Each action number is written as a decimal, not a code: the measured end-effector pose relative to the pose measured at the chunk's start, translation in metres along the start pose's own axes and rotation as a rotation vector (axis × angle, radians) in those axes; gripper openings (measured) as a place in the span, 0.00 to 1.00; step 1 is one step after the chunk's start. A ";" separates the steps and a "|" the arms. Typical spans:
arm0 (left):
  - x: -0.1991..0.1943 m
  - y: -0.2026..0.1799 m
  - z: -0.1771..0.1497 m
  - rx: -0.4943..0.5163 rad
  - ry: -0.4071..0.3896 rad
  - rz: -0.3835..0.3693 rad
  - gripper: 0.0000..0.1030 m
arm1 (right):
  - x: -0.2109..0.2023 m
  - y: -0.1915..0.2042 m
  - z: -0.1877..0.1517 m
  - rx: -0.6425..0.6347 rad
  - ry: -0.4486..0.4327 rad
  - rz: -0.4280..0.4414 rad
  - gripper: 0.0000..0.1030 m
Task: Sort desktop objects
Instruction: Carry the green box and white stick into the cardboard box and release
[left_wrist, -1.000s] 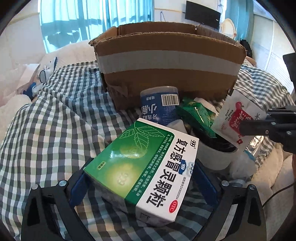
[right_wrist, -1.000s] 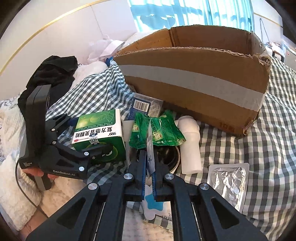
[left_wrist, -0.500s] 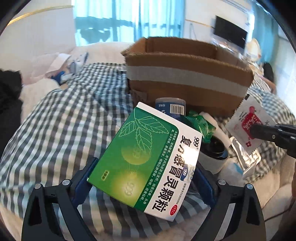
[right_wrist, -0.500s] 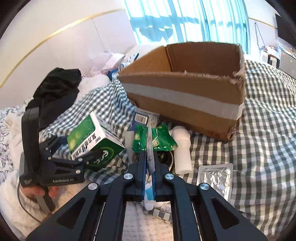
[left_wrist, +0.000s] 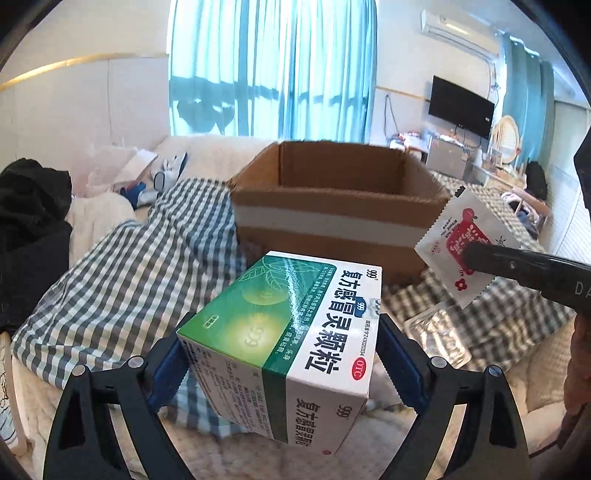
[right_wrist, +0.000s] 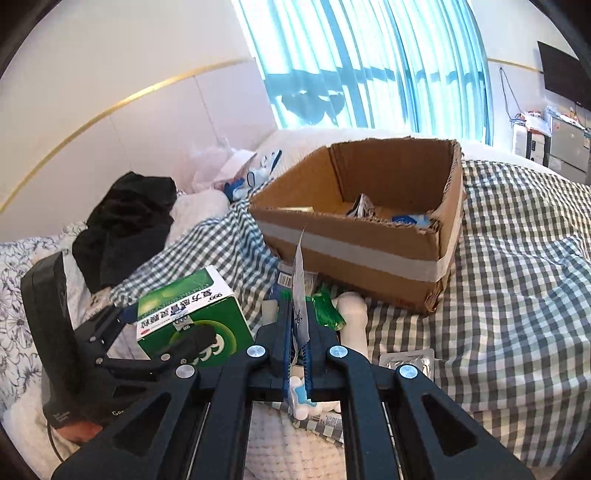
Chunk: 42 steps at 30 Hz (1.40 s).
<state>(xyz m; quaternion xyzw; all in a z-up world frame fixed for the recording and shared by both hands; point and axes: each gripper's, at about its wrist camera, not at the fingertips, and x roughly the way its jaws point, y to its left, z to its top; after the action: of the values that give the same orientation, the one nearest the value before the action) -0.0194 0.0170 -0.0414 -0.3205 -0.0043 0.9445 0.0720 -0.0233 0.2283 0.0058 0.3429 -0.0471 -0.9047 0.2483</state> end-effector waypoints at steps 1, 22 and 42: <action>-0.001 -0.002 0.002 -0.013 -0.002 -0.012 0.91 | -0.002 -0.001 0.001 0.003 -0.002 0.002 0.05; 0.021 -0.030 0.108 -0.058 -0.140 -0.093 0.91 | 0.005 -0.027 0.086 -0.087 -0.080 -0.058 0.05; 0.147 -0.035 0.162 -0.063 -0.079 0.004 0.91 | 0.084 -0.105 0.132 0.045 -0.089 -0.047 0.04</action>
<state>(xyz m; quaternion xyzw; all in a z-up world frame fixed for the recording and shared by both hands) -0.2278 0.0784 0.0001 -0.2852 -0.0363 0.9559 0.0599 -0.2063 0.2679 0.0291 0.3086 -0.0703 -0.9234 0.2171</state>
